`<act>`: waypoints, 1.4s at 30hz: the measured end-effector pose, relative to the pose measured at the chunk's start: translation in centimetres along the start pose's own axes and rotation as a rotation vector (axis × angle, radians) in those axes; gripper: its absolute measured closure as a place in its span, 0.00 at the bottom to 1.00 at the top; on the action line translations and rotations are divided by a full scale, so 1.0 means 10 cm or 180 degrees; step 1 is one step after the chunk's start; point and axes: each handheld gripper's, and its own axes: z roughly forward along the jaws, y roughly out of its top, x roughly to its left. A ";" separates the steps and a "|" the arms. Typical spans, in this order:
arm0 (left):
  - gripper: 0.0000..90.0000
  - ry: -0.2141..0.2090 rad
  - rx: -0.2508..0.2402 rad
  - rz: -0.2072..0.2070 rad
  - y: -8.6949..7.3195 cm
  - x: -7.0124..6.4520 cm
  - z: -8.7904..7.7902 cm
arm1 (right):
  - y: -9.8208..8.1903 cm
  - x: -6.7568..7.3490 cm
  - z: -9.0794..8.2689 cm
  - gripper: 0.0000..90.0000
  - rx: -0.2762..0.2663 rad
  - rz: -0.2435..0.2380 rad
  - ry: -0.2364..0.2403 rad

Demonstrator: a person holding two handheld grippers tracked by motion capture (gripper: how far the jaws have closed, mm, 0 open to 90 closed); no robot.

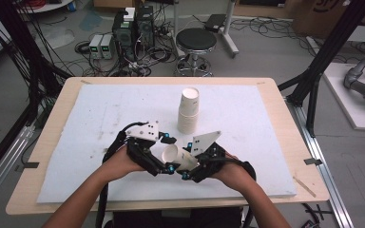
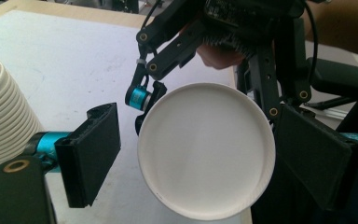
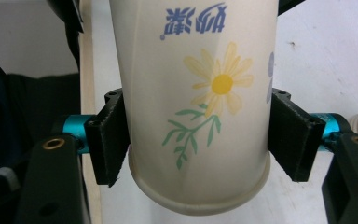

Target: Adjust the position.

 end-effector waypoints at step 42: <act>0.40 -0.0078 -0.0473 -0.0136 -0.25 0.06 -0.09 | -0.29 0.02 -0.40 0.22 -0.0910 0.0434 -0.0154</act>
